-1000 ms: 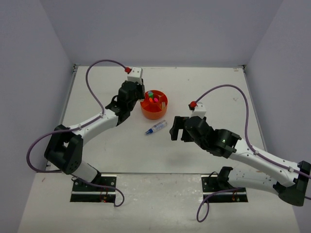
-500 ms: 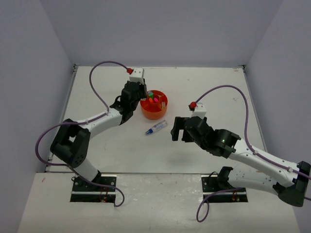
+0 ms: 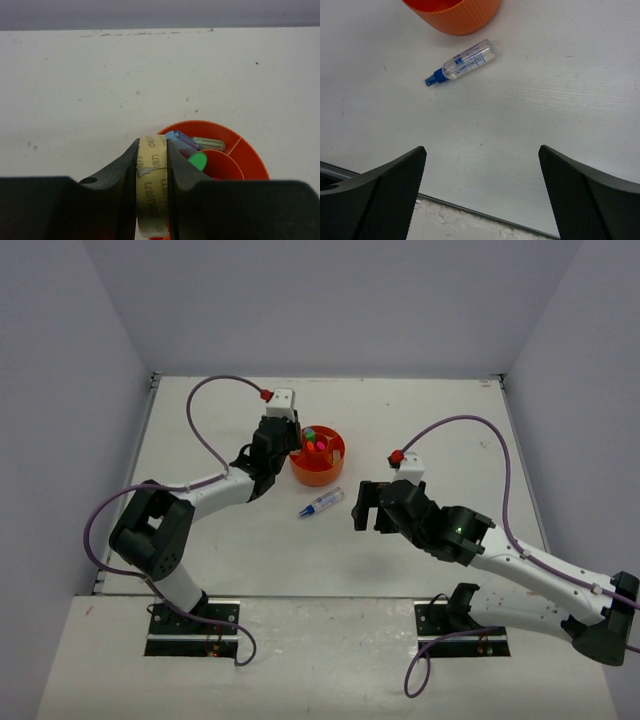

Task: Sort the stationery into containers
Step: Place the stationery in the storage box, then pick up the stationery from the center of the board.

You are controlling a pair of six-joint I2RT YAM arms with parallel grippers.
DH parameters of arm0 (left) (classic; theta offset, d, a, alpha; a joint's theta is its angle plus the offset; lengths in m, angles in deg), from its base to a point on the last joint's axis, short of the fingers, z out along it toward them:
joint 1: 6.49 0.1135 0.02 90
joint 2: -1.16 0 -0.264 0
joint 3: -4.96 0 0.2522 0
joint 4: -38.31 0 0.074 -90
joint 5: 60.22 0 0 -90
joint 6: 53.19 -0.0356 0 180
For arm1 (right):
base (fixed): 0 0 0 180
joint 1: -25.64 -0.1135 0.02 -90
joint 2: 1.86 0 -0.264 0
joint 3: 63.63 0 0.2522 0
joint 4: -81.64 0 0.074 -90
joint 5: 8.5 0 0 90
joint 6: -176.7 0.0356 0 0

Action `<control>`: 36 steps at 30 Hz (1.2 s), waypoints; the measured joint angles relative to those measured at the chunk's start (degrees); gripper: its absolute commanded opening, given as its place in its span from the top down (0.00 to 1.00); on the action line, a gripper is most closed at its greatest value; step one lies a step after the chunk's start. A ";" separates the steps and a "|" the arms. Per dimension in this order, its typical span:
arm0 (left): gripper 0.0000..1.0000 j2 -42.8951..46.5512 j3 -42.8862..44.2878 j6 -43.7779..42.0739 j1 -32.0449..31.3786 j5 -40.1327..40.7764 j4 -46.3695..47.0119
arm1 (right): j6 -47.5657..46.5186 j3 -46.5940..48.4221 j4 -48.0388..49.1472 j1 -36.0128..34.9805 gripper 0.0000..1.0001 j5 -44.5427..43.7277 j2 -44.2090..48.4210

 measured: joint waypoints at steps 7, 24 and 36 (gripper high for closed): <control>0.44 0.00 -0.30 0.36 0.00 0.04 0.48 | 0.00 0.00 -0.02 0.04 0.03 0.00 -1.48; 0.00 24.84 0.18 9.31 0.02 1.01 -18.96 | -3.99 0.13 4.03 3.49 0.01 4.23 -15.90; 0.00 44.54 -23.40 22.42 -1.10 -13.71 -21.26 | -6.92 -1.88 13.51 13.56 0.02 13.81 -17.09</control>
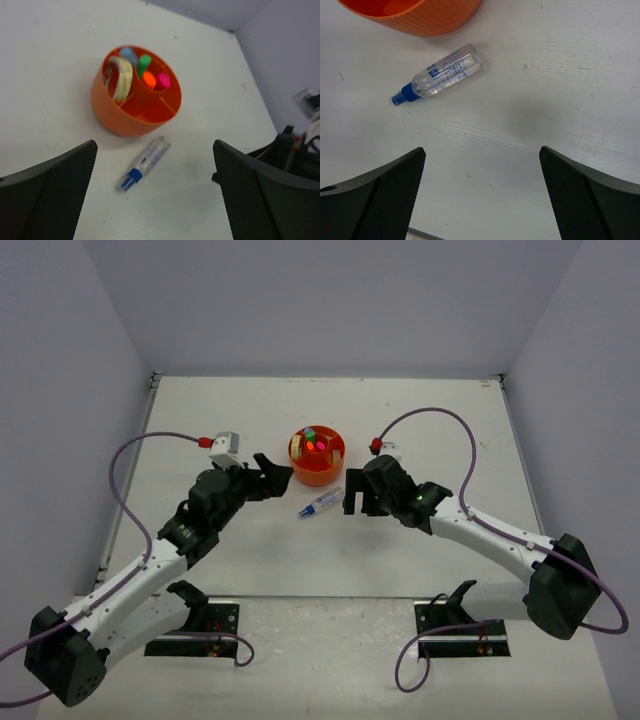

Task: Sort the stationery into containers
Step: Pick up the stationery from the center of the board.

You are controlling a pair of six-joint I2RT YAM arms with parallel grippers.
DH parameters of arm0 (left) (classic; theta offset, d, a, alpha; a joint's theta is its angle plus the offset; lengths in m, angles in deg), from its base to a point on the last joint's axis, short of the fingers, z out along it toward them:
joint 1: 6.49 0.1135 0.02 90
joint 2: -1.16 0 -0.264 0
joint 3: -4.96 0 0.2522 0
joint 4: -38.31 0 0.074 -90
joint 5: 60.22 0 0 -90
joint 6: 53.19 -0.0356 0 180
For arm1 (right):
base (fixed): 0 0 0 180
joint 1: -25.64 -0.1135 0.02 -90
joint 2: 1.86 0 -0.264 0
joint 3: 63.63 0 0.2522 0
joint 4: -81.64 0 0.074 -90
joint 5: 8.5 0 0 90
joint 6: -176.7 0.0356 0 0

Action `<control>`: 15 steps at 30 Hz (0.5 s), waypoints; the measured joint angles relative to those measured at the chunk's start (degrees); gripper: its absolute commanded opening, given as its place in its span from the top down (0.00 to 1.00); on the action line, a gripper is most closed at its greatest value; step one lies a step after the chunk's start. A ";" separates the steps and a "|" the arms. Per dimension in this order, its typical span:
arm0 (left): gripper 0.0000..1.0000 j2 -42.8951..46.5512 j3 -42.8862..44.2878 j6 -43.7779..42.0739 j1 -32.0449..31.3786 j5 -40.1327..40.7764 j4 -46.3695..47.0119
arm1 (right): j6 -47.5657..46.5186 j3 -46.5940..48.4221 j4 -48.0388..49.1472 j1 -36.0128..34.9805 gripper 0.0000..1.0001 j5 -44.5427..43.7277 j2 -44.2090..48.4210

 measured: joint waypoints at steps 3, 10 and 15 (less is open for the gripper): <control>0.00 -8.09 0.07 -1.49 -4.55 -2.21 -0.24 | -0.09 -0.31 -0.63 -0.07 0.02 -0.32 2.65; 0.04 -22.94 6.66 -5.58 -17.19 2.26 -1.57 | -0.11 -2.77 -3.19 -0.07 0.02 -1.49 16.35; 0.10 -26.61 7.24 -9.34 -17.76 7.08 -1.79 | -0.83 -3.64 -4.57 -0.07 0.02 -1.59 21.83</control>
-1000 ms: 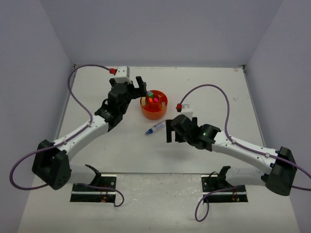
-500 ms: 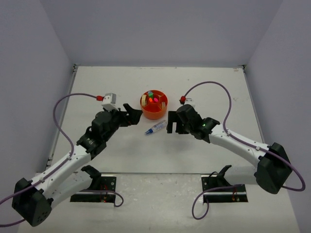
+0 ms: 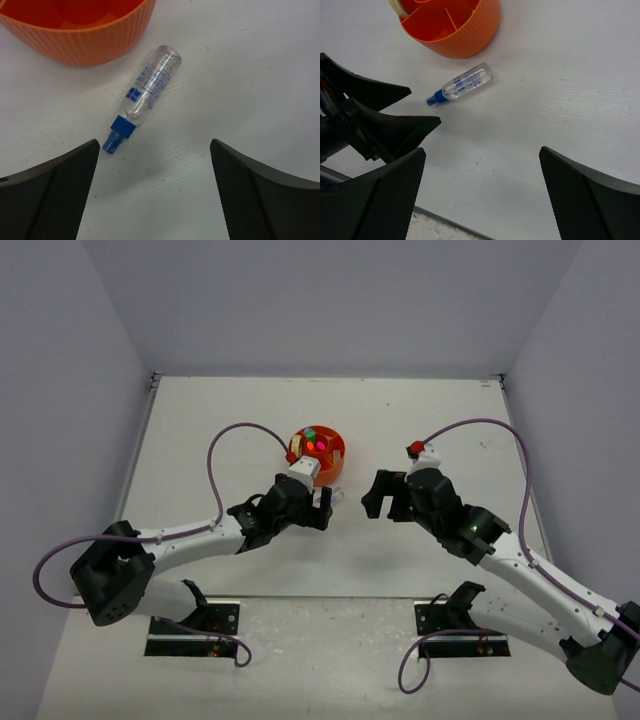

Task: Sort the stationery into containers
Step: Pick up the stationery from the center of the board.

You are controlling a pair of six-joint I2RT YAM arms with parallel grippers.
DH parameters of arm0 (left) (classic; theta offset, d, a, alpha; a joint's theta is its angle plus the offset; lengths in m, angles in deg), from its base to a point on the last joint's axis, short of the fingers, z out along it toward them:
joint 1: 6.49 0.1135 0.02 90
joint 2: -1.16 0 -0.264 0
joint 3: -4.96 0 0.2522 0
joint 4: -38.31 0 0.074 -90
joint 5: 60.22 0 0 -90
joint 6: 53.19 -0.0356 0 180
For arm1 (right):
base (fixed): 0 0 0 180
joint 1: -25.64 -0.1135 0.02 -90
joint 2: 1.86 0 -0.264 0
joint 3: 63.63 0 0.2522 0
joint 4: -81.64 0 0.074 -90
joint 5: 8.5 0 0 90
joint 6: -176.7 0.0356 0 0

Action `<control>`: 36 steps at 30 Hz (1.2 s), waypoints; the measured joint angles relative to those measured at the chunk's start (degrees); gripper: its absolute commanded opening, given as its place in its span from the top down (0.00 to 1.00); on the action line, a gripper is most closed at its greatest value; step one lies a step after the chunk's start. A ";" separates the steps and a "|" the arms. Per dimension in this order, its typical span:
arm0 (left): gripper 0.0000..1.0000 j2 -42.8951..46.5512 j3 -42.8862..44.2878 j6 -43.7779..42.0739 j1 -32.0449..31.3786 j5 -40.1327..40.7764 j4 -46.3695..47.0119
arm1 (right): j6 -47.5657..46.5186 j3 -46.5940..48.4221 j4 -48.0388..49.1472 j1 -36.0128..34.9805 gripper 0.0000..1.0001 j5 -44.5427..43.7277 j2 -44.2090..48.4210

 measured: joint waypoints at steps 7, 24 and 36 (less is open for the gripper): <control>0.16 -6.02 2.83 -4.65 0.00 4.04 -0.60 | -1.27 -1.60 -0.37 0.00 0.02 0.07 1.71; 0.53 -21.94 9.08 -11.56 0.02 3.56 0.90 | -2.90 -3.51 -0.25 0.00 0.02 1.59 4.60; 0.99 -22.44 9.48 -11.97 0.02 3.52 1.17 | -3.33 -3.79 -0.24 0.00 0.02 2.58 5.14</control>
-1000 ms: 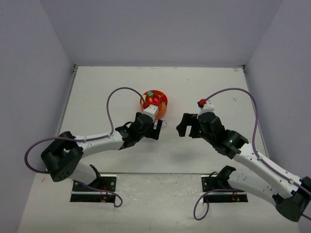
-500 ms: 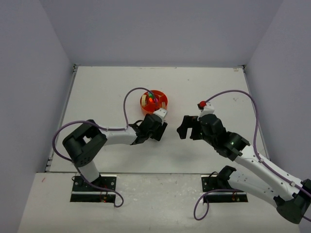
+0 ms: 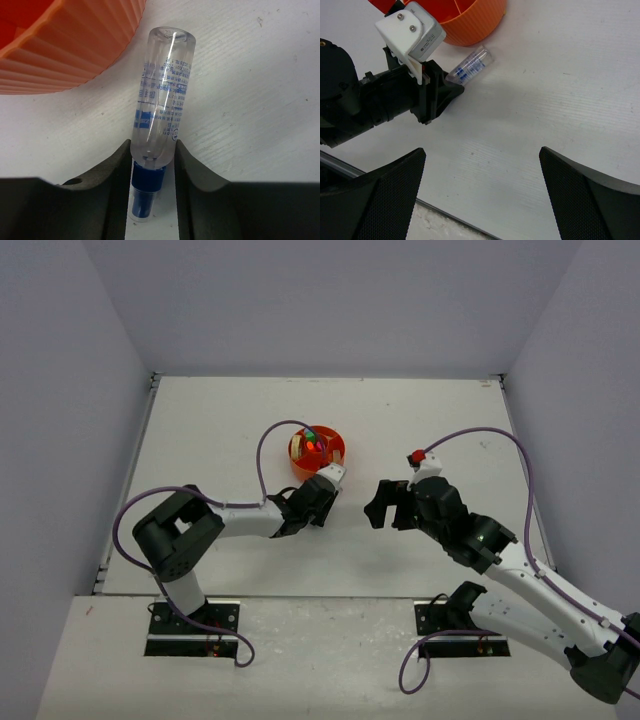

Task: Sort the stationery into containers
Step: Pick up the stationery from the center of the board.

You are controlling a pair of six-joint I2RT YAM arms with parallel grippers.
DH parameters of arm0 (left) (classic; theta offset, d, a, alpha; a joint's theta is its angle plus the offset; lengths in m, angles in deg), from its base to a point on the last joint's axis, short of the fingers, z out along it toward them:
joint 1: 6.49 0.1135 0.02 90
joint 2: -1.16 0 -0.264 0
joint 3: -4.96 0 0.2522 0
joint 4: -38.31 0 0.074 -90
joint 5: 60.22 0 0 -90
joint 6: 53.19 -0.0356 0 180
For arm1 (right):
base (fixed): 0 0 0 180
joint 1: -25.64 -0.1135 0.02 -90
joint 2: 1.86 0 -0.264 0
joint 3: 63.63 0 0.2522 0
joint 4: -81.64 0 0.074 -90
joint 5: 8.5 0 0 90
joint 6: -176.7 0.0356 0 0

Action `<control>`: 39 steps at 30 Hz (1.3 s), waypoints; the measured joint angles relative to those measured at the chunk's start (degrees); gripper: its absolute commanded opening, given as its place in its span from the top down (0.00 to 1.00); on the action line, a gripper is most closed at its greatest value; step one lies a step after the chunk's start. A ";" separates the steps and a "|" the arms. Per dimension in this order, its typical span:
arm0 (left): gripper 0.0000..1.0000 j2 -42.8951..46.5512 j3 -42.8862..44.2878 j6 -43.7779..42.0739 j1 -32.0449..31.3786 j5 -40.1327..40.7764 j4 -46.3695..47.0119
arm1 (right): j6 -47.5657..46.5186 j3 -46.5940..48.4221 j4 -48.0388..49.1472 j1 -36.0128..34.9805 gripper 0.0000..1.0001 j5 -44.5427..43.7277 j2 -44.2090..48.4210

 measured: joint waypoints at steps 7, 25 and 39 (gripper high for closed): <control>1.00 0.04 0.81 0.03 -0.11 -7.48 -0.70 | 0.04 0.00 -0.01 0.00 0.02 0.13 0.57; 1.00 18.42 -1.79 19.86 -0.81 -31.53 5.03 | 9.53 -2.91 1.18 0.15 0.05 -4.28 7.07; 1.00 24.51 -9.47 39.53 -1.04 -26.69 19.51 | 8.08 -4.93 7.39 0.09 0.15 8.93 8.78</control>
